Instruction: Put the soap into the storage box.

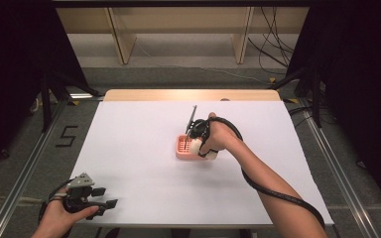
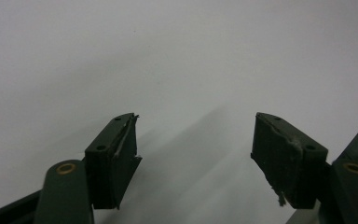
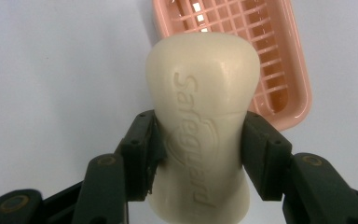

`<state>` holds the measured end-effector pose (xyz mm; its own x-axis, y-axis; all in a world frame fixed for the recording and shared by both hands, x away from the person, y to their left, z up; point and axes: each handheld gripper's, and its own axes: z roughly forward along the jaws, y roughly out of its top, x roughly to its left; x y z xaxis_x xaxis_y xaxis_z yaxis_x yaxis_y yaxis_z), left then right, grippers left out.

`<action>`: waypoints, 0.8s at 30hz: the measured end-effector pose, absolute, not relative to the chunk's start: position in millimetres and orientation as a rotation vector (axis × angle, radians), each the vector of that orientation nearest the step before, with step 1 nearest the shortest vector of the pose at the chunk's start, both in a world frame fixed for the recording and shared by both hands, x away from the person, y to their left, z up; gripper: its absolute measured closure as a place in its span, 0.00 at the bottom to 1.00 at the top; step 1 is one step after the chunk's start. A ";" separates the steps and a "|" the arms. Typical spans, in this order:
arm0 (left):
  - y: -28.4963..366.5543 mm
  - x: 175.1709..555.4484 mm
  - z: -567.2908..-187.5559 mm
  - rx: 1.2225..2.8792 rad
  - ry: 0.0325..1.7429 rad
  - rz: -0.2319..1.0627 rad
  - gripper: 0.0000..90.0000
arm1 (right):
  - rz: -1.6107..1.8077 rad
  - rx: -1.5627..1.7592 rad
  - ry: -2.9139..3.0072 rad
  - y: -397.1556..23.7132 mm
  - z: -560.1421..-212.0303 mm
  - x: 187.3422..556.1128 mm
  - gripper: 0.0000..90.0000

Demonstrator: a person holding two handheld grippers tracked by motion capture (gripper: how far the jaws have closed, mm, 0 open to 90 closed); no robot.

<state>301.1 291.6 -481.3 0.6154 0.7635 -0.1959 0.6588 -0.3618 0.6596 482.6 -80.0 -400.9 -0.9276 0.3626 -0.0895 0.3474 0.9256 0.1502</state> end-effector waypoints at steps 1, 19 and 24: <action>291.6 301.1 -481.3 2.116 1.113 0.185 0.34 | 0.200 0.549 2.969 -80.0 -400.9 482.6 0.56; 291.9 301.0 -481.1 2.114 1.113 0.185 0.34 | 0.197 0.517 2.945 -76.7 -397.8 490.5 0.56; 292.0 301.1 -481.1 2.114 1.111 0.184 0.34 | 0.205 0.489 2.950 -75.5 -398.5 493.5 0.56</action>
